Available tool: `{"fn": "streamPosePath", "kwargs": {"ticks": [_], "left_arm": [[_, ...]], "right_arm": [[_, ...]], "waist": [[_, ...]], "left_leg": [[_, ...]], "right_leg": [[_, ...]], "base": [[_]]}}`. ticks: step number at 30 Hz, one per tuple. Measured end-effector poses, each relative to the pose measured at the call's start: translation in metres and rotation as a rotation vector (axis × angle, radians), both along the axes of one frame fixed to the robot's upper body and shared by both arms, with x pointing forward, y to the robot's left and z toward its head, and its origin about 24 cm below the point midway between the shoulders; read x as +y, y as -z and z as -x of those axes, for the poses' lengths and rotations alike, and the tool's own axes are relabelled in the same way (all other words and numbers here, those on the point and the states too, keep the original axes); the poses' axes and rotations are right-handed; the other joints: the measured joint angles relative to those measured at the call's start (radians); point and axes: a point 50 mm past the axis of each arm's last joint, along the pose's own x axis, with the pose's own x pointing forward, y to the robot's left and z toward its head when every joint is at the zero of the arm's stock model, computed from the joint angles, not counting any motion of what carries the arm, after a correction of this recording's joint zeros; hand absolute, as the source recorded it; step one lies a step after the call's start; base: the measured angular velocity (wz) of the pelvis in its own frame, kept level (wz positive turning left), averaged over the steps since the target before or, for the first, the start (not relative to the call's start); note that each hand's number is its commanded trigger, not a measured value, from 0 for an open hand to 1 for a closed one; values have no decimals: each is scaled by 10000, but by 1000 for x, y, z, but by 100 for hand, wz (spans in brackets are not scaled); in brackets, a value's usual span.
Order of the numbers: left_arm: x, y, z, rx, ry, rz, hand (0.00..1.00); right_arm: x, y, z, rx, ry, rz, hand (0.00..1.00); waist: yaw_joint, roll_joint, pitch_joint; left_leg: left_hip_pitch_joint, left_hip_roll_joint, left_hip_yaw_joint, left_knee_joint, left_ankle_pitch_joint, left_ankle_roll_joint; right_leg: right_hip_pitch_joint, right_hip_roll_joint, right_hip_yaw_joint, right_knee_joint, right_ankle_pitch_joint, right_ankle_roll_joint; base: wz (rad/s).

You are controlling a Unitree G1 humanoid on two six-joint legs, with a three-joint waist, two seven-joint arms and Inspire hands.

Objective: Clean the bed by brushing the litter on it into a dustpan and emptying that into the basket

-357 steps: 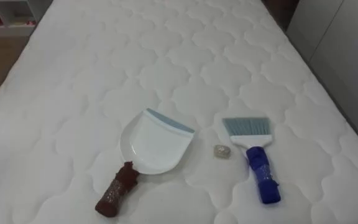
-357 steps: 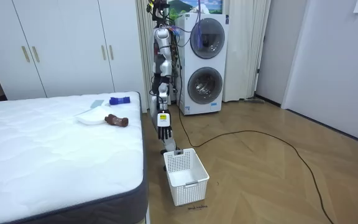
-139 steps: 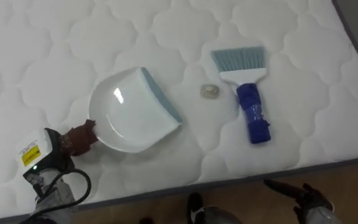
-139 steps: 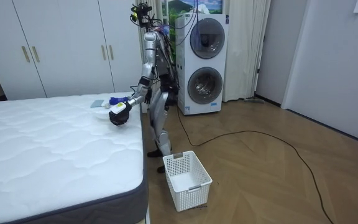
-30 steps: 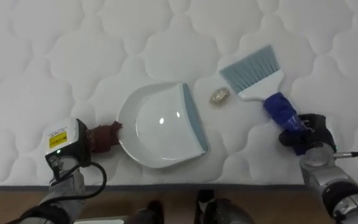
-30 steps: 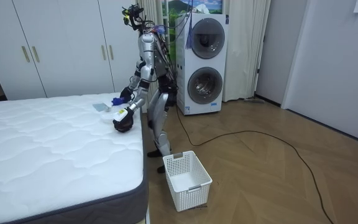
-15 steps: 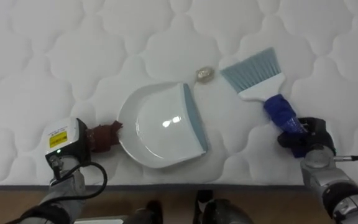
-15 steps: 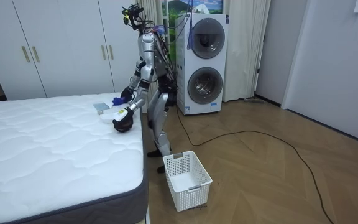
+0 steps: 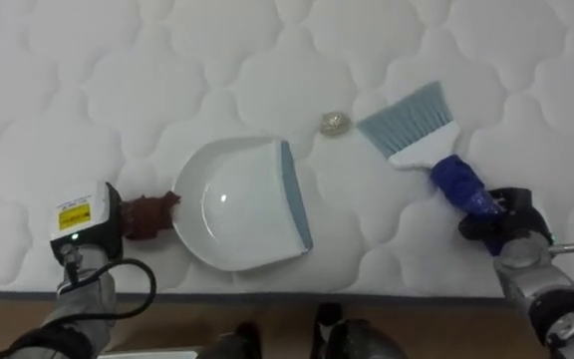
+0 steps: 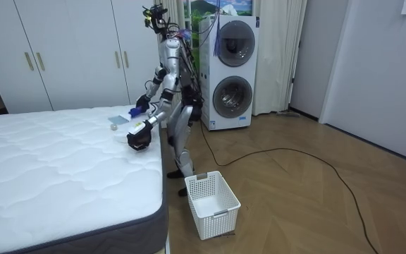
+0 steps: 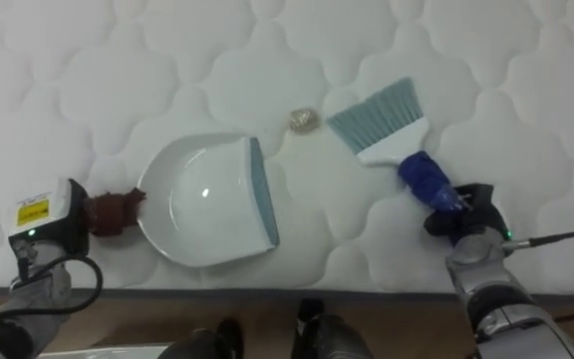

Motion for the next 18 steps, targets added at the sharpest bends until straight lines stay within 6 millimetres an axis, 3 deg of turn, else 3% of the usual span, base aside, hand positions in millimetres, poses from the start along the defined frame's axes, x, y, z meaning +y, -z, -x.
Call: {"fn": "streamPosePath", "kwargs": {"ticks": [4,6,13,18], "left_arm": [[19,-15,-3,-226,257,-1132,100],[27,-19,-2,-257,145,-1397,100],[55,-40,-3,-604,-244,-2369,100],[65,-56,-9,-891,-193,-3112,100]], "right_arm": [[-29,-20,1,653,-421,1999,100],[-34,-28,-4,853,-766,2731,100],[-30,-55,-28,1316,-2419,5376,100],[-33,-77,-38,1620,-3578,7616,100]], "waist": [[164,-370,7],[174,-471,6],[197,-629,21],[451,-747,26]], "left_leg": [[-258,194,-19,227,-56,31],[-315,261,-12,304,-67,40],[-369,373,60,344,-67,34],[-345,412,67,267,-58,-5]], "right_leg": [[-62,145,-62,-61,95,-15],[-78,125,-147,-56,155,-65],[-148,146,-184,-70,256,-155],[-123,151,-296,-147,280,-212]], "base": [[3],[-5],[-4],[-4]]}}
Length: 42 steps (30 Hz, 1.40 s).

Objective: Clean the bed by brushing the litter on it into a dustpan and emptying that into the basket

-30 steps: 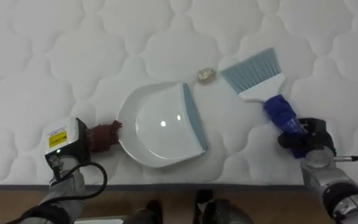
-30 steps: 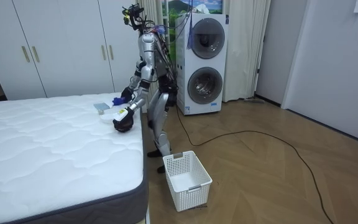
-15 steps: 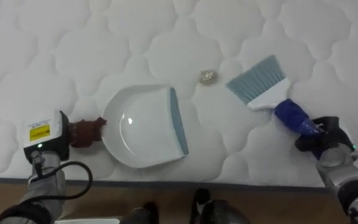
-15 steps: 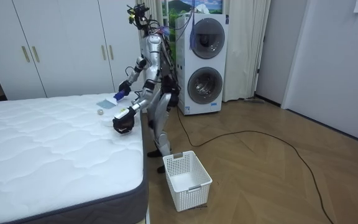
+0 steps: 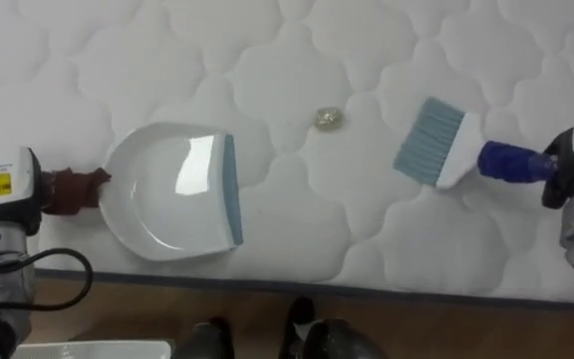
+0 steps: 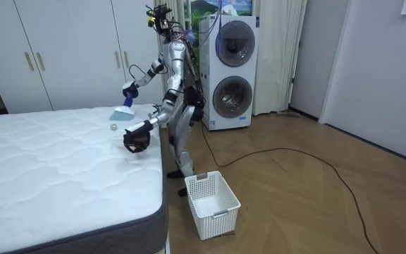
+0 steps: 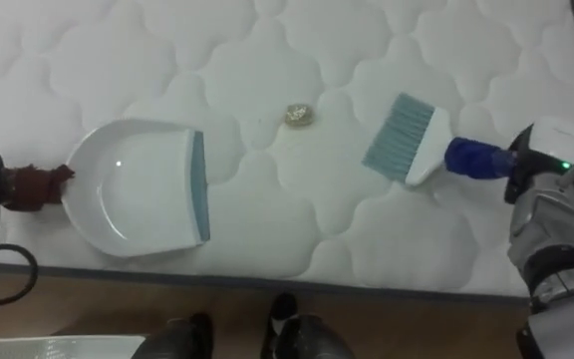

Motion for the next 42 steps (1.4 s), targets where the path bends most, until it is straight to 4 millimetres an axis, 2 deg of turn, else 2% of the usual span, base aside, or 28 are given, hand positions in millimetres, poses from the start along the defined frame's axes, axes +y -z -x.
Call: {"fn": "streamPosePath", "kwargs": {"ticks": [2,7,12,14,16,20,26,32,35,38,42], "left_arm": [[1,-1,0,-33,-25,-51,100],[2,-4,-1,-128,-168,-172,100],[5,-1,1,273,-482,-83,100],[5,-2,1,288,-491,-81,100],[4,-2,0,261,-483,-41,100],[-1,-2,-3,223,-361,133,100],[-9,0,-7,308,-200,421,100],[-13,4,-8,496,-257,741,100],[-17,6,-9,476,-324,973,100],[-21,9,-9,491,-306,1146,100],[-27,14,-9,503,-327,1409,100]], "right_arm": [[2,-8,-7,171,-324,619,100],[13,-19,-17,316,-1043,1911,100],[34,-27,-29,408,-2306,3033,100],[42,-32,-34,326,-2590,3257,100],[49,-41,-40,120,-2980,3754,100],[63,-49,-47,-216,-3385,3945,100],[87,-45,-50,-133,-4610,4122,100],[98,-44,-52,-117,-4802,3868,100],[112,-40,-55,-234,-5049,3551,100],[122,-41,-58,-384,-5239,3372,100],[123,-41,-58,-401,-5246,3320,100]], "waist": [[32,-18,3],[186,-267,11],[308,-555,56],[402,-632,87],[511,-685,86],[684,-691,89],[987,-697,92],[974,-678,105],[974,-613,152],[979,-490,241],[1044,-448,261]], "left_leg": [[-8,7,-20,-49,19,-23],[-19,121,-34,-85,3,-62],[375,166,-17,-354,28,-124],[445,172,-42,-420,36,-141],[410,174,-121,-473,57,-180],[421,213,-279,-626,95,-240],[436,192,-285,-799,106,-248],[401,96,-425,-815,115,-229],[415,95,-432,-797,115,-229],[422,74,-492,-845,112,-225],[415,-6,-544,-865,140,-211]], "right_leg": [[62,-10,-186,-140,49,-39],[124,49,-362,-323,76,-75],[569,69,-633,-649,102,-110],[679,125,-657,-766,112,-112],[726,176,-790,-931,143,-132],[902,291,-973,-1201,232,-142],[946,303,-1030,-1372,200,-68],[944,195,-1165,-1318,153,2],[1004,181,-1253,-1336,153,3],[1052,166,-1301,-1331,152,1],[1051,133,-1298,-1332,145,-5]], "base": [[0],[-4],[-1],[-2],[5],[11],[4],[7],[6],[6],[2]]}}
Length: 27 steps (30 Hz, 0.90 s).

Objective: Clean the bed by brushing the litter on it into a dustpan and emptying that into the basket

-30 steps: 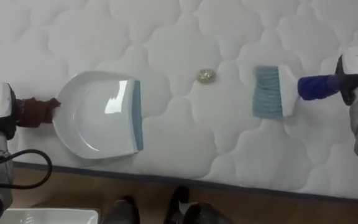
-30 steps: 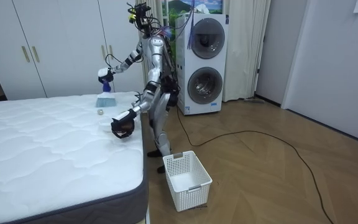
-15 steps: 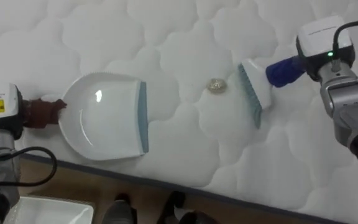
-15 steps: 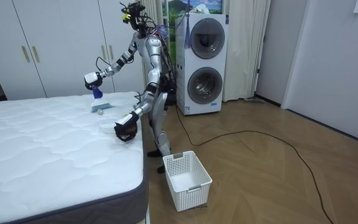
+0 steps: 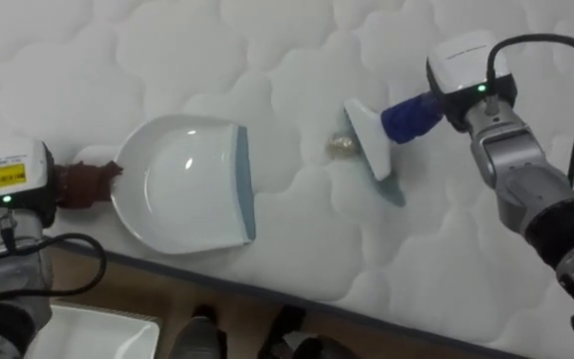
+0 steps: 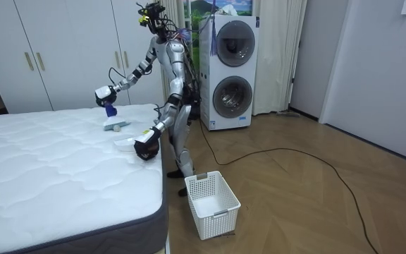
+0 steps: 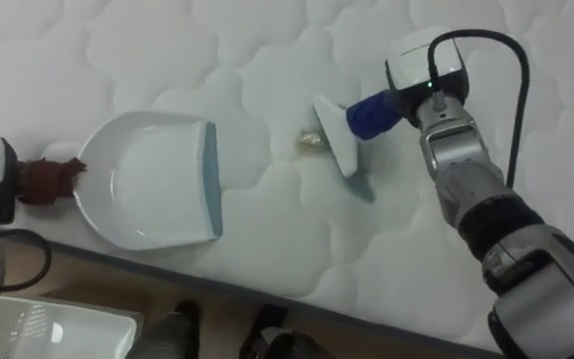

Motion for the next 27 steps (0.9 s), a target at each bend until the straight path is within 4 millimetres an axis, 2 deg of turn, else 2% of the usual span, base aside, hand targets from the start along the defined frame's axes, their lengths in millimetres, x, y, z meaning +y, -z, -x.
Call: {"fn": "streamPosePath", "kwargs": {"ticks": [15,22,27], "left_arm": [[-5,1,-3,95,83,219,100],[-9,6,-2,394,4,370,100],[-17,12,-1,498,56,498,100]], "right_arm": [[31,2,-1,431,-619,-802,100],[56,9,2,1556,-844,-3019,100],[61,16,3,2614,-673,-4391,100]], "waist": [[31,184,-36],[12,432,-70],[72,490,-96]], "left_leg": [[66,-5,3,-110,8,0],[210,-11,34,-175,34,-25],[250,-53,52,-279,110,-10]], "right_leg": [[25,-1,-21,-12,-7,18],[109,-2,18,8,-1,12],[102,-57,10,14,-3,12]], "base": [[0],[-1],[2]]}}
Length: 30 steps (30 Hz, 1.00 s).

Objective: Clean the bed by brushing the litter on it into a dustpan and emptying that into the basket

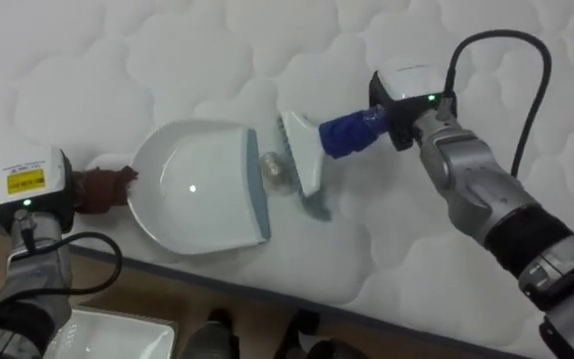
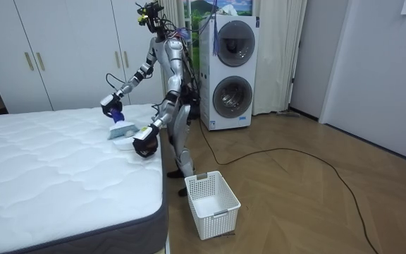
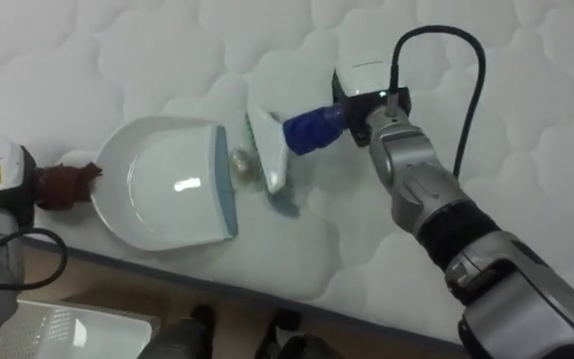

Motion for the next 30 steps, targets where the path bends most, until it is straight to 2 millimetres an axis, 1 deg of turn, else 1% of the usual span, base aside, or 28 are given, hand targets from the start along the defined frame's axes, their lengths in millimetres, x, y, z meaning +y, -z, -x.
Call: {"fn": "streamPosePath", "kwargs": {"ticks": [4,5,7,8,9,10,12,15,16,18,23,30], "left_arm": [[0,0,0,17,-25,4,100],[0,1,1,45,-30,3,100],[0,3,2,120,-54,-7,100],[-1,4,2,137,-78,25,100],[-4,6,2,176,-71,91,100],[-7,9,3,227,-50,171,100],[-12,12,3,275,11,315,100],[-13,17,8,446,-10,382,100],[-14,18,8,474,-21,402,100],[-16,23,11,622,-59,488,100],[-19,26,12,730,-58,566,100],[-16,29,16,937,-163,543,100]], "right_arm": [[1,5,1,900,224,-1208,100],[6,7,2,1187,232,-1737,100],[8,9,3,1621,327,-2474,100],[13,10,3,1902,286,-3074,100],[20,12,4,2189,84,-3613,100],[29,14,5,2511,-104,-4172,100],[40,16,8,2965,-330,-4933,100],[53,20,12,3652,-603,-6076,100],[55,21,12,3767,-645,-6235,100],[58,22,14,4121,-683,-6698,100],[60,23,15,4174,-745,-6802,100],[59,21,14,4044,-813,-6967,100]], "waist": [[-20,87,-20],[-21,134,-29],[-31,221,-50],[-31,289,-47],[-29,350,-69],[-31,414,-106],[-25,467,-136],[-26,489,-149],[-30,488,-149],[-82,488,-149],[-90,487,-149],[-167,473,-155]], "left_leg": [[-8,-3,-60,124,2,2],[3,-6,-50,117,3,3],[5,-5,-42,106,3,4],[11,-15,-38,82,2,4],[10,-34,-34,65,25,20],[23,-114,-36,23,64,24],[110,-200,-3,-154,180,72],[208,-208,-12,-162,230,97],[212,-209,-27,-155,230,98],[209,-326,-68,-163,272,141],[234,-356,-45,-177,297,188],[354,-363,-47,-198,308,208]], "right_leg": [[10,-10,-11,27,0,0],[19,-12,-6,28,1,0],[19,-23,-3,63,0,0],[7,-51,-3,118,-4,-1],[-20,-105,-3,175,-34,-14],[-27,-140,-2,185,-43,-15],[-22,-259,-3,211,-58,5],[64,-317,-22,198,-60,15],[85,-319,-32,193,-60,18],[111,-388,-87,211,-63,42],[108,-508,-64,338,-65,102],[236,-524,-71,357,-89,135]], "base": [[0],[0],[0],[4],[6],[7],[10],[5],[8],[10],[1],[1]]}}
